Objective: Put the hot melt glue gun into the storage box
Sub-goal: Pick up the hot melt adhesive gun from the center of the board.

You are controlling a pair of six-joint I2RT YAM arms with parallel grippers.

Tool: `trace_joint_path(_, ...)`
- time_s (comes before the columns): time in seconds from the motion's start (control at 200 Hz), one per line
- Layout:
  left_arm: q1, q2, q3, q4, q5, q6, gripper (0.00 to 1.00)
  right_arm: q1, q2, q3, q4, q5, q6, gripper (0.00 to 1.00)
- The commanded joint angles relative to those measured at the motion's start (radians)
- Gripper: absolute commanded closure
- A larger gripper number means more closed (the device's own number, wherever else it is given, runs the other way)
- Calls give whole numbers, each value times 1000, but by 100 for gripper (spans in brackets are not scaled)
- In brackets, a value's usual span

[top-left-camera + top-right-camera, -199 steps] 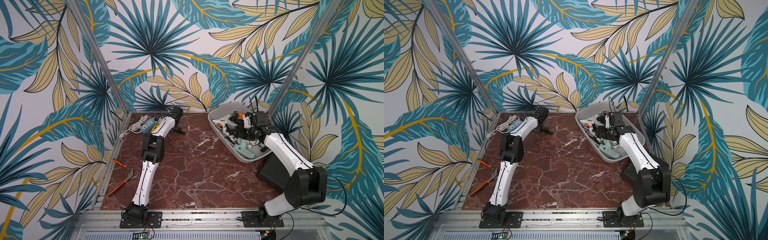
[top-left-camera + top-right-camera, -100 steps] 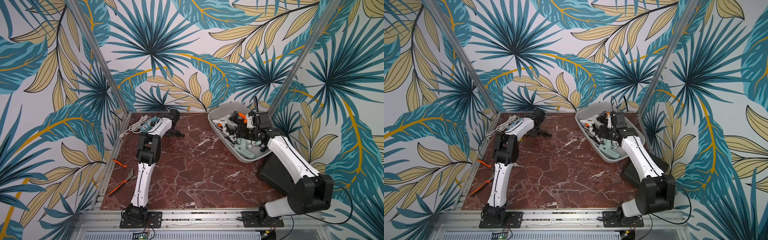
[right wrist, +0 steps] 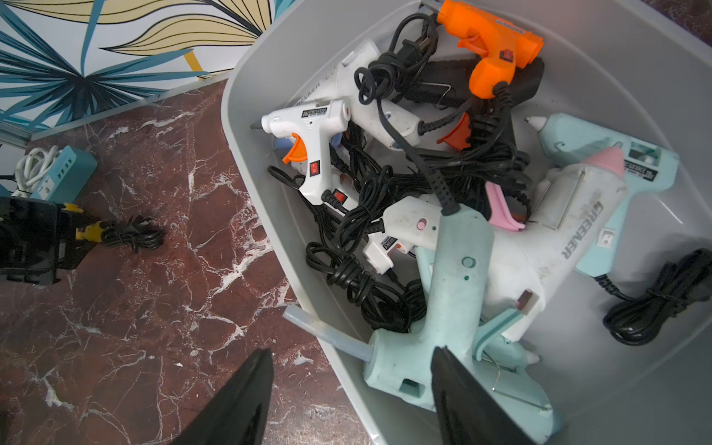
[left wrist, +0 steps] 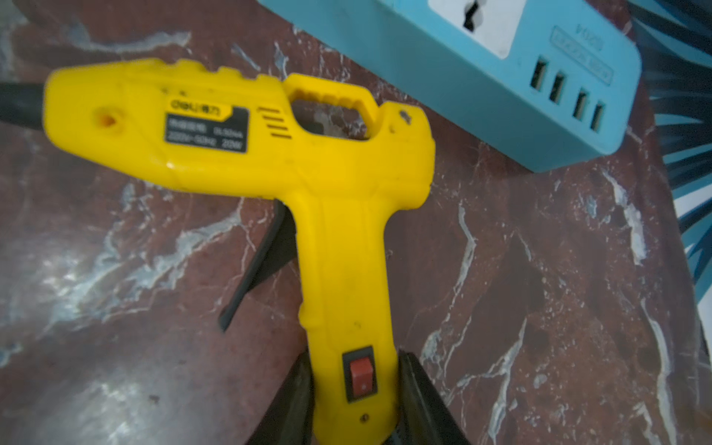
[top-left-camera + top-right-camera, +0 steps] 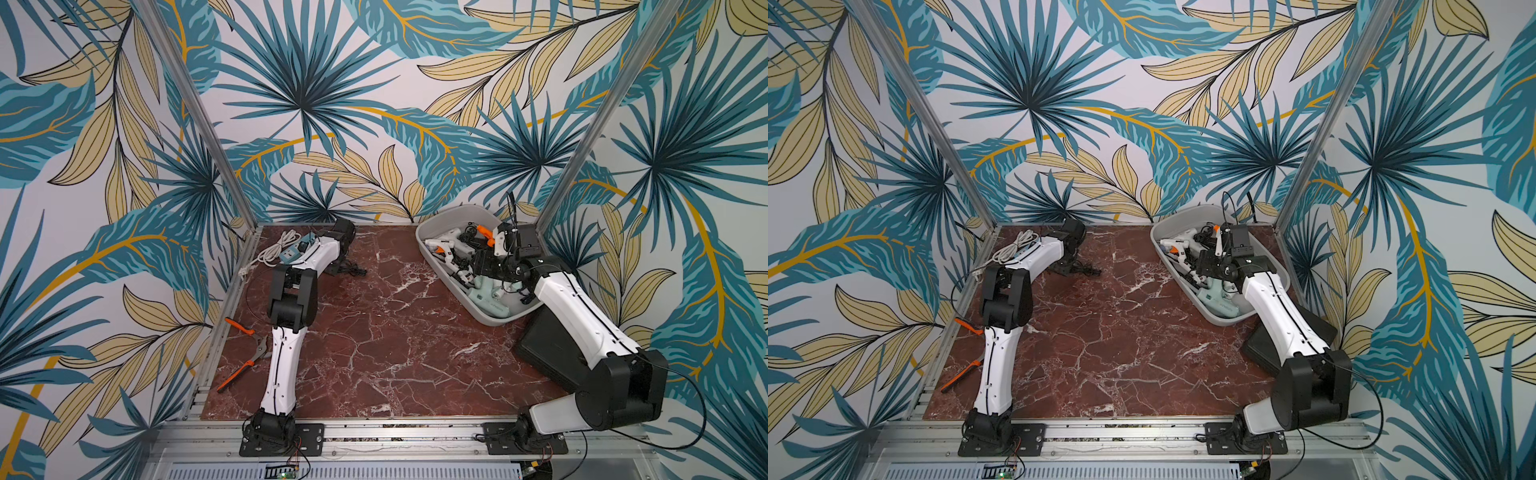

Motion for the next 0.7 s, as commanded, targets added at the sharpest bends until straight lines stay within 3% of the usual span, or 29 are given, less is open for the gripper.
trace_joint_path(0.0, -49, -109, -9, 99, -54, 229, 100, 4, -41, -28, 6, 50, 32, 30)
trace_joint_path(0.296, -157, -250, 14, 329, 13, 769, 100, 4, -100, -63, 3, 173, 81, 24)
trace_joint_path(0.436, -198, -299, -25, 516, 198, 996, 100, 4, -119, -76, 10, 201, 93, 22)
trace_joint_path(0.586, -233, -287, 30, 609, 438, 1109, 100, 4, -122, -75, 12, 202, 98, 22)
trace_joint_path(0.696, -273, -246, 100, 653, 534, 1189, 100, 0, -132, -70, 10, 224, 102, 20)
